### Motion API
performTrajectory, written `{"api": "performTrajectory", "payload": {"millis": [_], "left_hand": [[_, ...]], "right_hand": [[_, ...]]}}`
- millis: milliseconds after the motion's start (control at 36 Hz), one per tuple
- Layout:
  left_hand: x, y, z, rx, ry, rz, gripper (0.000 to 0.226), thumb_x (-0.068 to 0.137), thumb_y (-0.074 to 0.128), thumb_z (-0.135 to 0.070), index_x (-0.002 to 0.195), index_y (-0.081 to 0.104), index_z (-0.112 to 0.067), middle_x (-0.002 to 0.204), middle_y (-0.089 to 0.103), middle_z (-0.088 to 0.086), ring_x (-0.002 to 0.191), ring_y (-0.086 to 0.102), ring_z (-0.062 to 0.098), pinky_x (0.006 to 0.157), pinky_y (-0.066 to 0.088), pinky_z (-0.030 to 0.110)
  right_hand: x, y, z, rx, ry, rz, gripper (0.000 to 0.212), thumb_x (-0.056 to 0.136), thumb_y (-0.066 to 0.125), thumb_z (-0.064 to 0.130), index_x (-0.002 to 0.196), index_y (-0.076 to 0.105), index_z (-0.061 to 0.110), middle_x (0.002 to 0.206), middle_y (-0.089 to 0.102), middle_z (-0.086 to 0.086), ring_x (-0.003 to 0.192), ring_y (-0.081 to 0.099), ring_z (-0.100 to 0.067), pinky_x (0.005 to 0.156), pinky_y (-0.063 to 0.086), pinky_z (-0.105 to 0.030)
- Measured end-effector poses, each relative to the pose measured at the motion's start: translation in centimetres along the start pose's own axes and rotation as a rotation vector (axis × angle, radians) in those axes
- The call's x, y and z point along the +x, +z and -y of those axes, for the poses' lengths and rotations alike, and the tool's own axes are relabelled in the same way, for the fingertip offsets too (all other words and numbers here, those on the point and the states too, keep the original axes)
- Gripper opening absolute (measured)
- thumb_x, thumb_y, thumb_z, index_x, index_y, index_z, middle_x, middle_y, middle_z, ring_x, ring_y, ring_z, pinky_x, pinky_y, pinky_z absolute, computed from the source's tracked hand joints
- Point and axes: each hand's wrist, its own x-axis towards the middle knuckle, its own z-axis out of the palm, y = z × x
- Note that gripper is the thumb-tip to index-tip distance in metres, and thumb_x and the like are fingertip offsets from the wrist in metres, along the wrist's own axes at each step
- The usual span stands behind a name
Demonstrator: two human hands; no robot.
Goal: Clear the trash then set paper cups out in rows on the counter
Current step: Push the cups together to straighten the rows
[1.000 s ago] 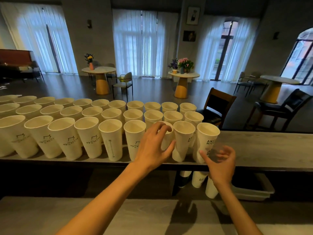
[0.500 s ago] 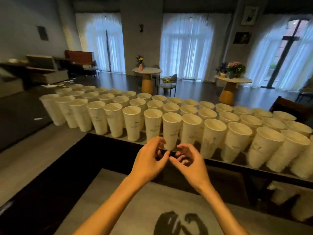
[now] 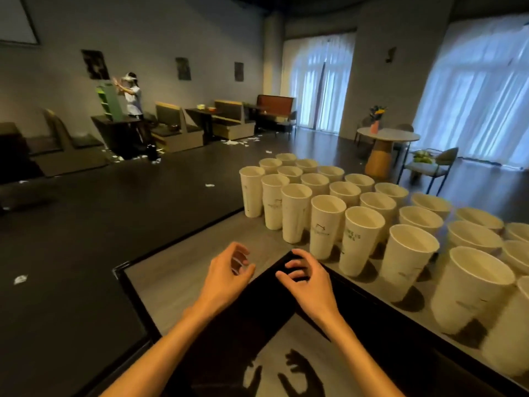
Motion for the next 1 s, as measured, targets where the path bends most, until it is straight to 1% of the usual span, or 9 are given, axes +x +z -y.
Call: {"api": "performTrajectory", "payload": {"millis": [167,333,417,472,556,639,750,861,1000], "left_hand": [[4.9,-1.5,3.3,-0.051,-0.159,-0.012,0.017,0.091,0.072,-0.014,0.105,0.062,-0.015,0.095,0.066,0.005,0.075,0.066,0.014,0.052,0.051,0.012],[11.4,-1.7,7.7,-0.088,-0.226,0.046,0.021,0.09,0.075,-0.02,0.104,0.06,-0.025,0.1,0.066,0.001,0.085,0.071,0.017,0.076,0.063,0.039],[15.1,-0.8,9.6,-0.069,-0.208,0.052,0.023,0.088,0.076,-0.024,0.105,0.06,-0.026,0.106,0.064,-0.002,0.092,0.066,0.011,0.081,0.06,0.033],[17.5,0.0,10.5,-0.087,-0.221,0.052,0.026,0.088,0.077,-0.024,0.107,0.059,-0.026,0.111,0.06,-0.003,0.09,0.063,0.009,0.068,0.055,0.021],[20.4,1.2,11.5,-0.15,-0.276,0.059,0.035,0.087,0.078,-0.022,0.115,0.057,-0.024,0.116,0.052,-0.007,0.084,0.06,0.008,0.047,0.047,0.012],[23.0,2.2,13.3,-0.142,-0.237,0.073,0.041,0.08,0.083,-0.026,0.111,0.056,-0.032,0.12,0.048,-0.009,0.095,0.057,0.01,0.066,0.049,0.017],[26.5,3.0,15.1,-0.073,-0.185,0.175,0.052,0.073,0.088,-0.034,0.115,0.058,-0.029,0.127,0.045,-0.005,0.113,0.053,0.015,0.098,0.055,0.041],[28.3,3.7,15.5,-0.049,-0.151,0.216,0.074,0.068,0.091,-0.039,0.129,0.053,-0.021,0.134,0.042,-0.001,0.115,0.053,0.017,0.101,0.053,0.041],[30.2,4.8,16.7,-0.04,-0.143,0.263,0.088,0.063,0.092,-0.042,0.136,0.048,-0.023,0.14,0.04,-0.001,0.121,0.055,0.021,0.102,0.054,0.044]], "right_hand": [[6.3,5.4,-0.8,0.06,0.137,0.04,0.072,0.079,0.082,0.032,0.141,0.049,0.023,0.099,0.069,0.007,0.084,0.07,-0.007,0.083,0.059,-0.028],[12.8,10.1,-1.7,0.053,0.308,-0.017,0.096,0.076,0.081,0.039,0.153,0.027,0.024,0.096,0.069,0.009,0.095,0.068,-0.012,0.095,0.055,-0.045],[15.3,11.8,-2.1,0.095,0.399,-0.085,0.098,0.078,0.081,0.035,0.155,0.023,0.02,0.097,0.063,0.011,0.102,0.064,-0.014,0.099,0.052,-0.044],[16.7,12.7,-2.7,0.109,0.393,-0.153,0.096,0.078,0.082,0.032,0.154,0.024,0.02,0.106,0.067,0.007,0.103,0.065,-0.013,0.101,0.051,-0.038],[17.9,13.5,-2.8,0.115,0.396,-0.252,0.096,0.081,0.081,0.031,0.155,0.02,0.024,0.12,0.069,-0.003,0.095,0.072,-0.011,0.083,0.057,-0.027],[18.7,14.3,-2.2,0.156,0.482,-0.309,0.098,0.085,0.077,0.027,0.157,0.011,0.021,0.112,0.071,-0.01,0.067,0.074,-0.013,0.051,0.054,-0.019],[20.0,15.5,-2.5,0.127,0.462,-0.394,0.074,0.086,0.075,0.024,0.147,0.034,0.02,0.109,0.07,-0.014,0.059,0.073,-0.022,0.055,0.062,-0.037],[20.8,16.0,-2.4,0.097,0.511,-0.456,0.085,0.088,0.074,0.022,0.153,0.02,0.018,0.102,0.071,-0.02,0.055,0.072,-0.024,0.055,0.061,-0.037],[22.4,17.0,-2.3,0.106,0.516,-0.533,0.062,0.085,0.076,0.017,0.134,0.038,0.015,0.074,0.069,-0.02,0.048,0.069,-0.03,0.046,0.058,-0.04]]}}
